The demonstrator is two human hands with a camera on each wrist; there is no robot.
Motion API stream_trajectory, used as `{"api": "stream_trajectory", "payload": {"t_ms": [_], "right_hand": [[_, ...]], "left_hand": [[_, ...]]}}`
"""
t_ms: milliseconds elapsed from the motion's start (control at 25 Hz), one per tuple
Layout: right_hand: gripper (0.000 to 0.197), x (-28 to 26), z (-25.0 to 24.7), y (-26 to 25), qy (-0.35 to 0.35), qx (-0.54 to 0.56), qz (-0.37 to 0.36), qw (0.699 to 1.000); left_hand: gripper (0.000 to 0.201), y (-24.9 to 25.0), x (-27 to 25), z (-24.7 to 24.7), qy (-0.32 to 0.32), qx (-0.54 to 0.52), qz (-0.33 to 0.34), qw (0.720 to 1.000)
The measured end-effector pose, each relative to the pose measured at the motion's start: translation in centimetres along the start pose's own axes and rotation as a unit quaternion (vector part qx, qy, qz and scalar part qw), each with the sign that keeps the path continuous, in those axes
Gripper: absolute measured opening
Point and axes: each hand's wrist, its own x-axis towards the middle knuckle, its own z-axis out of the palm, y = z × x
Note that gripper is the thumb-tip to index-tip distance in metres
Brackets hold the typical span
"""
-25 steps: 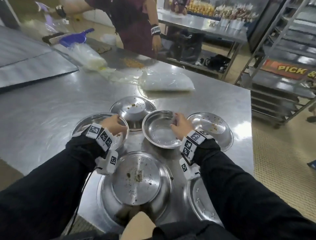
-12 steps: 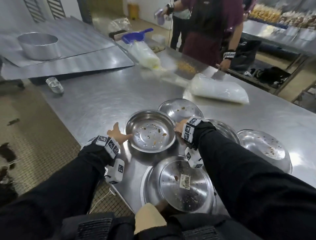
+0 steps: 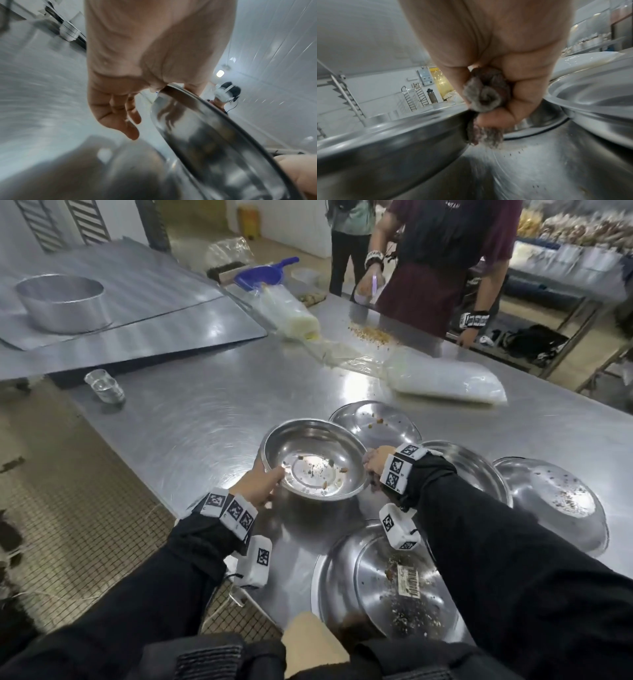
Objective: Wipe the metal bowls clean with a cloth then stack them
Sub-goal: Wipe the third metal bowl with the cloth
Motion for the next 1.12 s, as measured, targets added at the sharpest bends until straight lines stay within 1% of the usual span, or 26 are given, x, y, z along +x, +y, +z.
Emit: {"api": "stream_trajectory", "payload": {"t_ms": [80,160,200,240,320,400,480,520,600,680,760,880,920,1040,1080,1120], "right_hand": [[0.033,-0.3,-1.1,0.3,0.032,0.111,0.024,0.993],[0.031,-1.5,-3.1,0.9,0.078,0.154,0.044,0.984],[0.029,-2.7,-4.2,1.3,0.095,0.166,0.050,0.980],[0.025,-4.1,-5.3,1.8,0.109,0.201,0.058,0.972],[0.015,-7.2,-7.0,3.3,0.145,0.238,0.077,0.957],[0.016,-10.9,-8.3,6.2,0.195,0.240,0.112,0.944],[0.014,-15.2,-8.7,9.9,0.239,0.259,0.143,0.925],[0.013,-17.5,-8.5,12.0,0.266,0.276,0.165,0.909],[0.010,-22.2,-7.7,16.1,0.326,0.315,0.210,0.866],[0.013,-26.5,-6.5,19.7,0.352,0.355,0.243,0.831],[0.013,-31.5,-5.1,23.3,0.387,0.368,0.266,0.803],[0.016,-38.5,-2.9,29.0,0.410,0.354,0.304,0.783],[0.015,-40.6,-2.0,30.9,0.409,0.357,0.316,0.778],[0.014,-45.4,0.6,36.2,0.411,0.385,0.332,0.756],[0.016,-46.9,1.5,38.0,0.417,0.394,0.331,0.749],[0.017,-48.4,2.5,39.7,0.420,0.398,0.332,0.745]], "left_hand": [[0.059,2.3,0.0,-0.1,0.010,-0.017,0.044,0.999],[0.061,5.0,-0.4,0.3,0.012,-0.043,0.099,0.994],[0.062,6.4,-0.8,0.9,0.005,-0.056,0.121,0.991],[0.063,7.7,-1.3,1.5,-0.006,-0.066,0.140,0.988],[0.059,10.6,-2.7,3.2,-0.020,-0.091,0.177,0.980],[0.056,13.2,-4.3,6.2,-0.054,-0.118,0.203,0.971],[0.055,15.3,-6.0,10.2,-0.114,-0.138,0.208,0.962],[0.054,16.1,-7.1,12.4,-0.148,-0.138,0.207,0.957],[0.052,17.2,-9.5,17.1,-0.206,-0.114,0.221,0.947],[0.056,17.8,-12.2,21.1,-0.247,-0.101,0.239,0.933],[0.054,17.9,-15.4,25.9,-0.292,-0.088,0.246,0.920],[0.049,17.0,-20.3,33.0,-0.328,-0.079,0.233,0.912],[0.048,16.3,-21.8,35.3,-0.345,-0.086,0.217,0.909],[0.033,14.5,-26.1,41.0,-0.376,-0.077,0.172,0.907],[0.033,13.7,-27.1,43.2,-0.381,-0.067,0.168,0.907],[0.038,13.0,-28.3,45.3,-0.383,-0.056,0.172,0.906]]}}
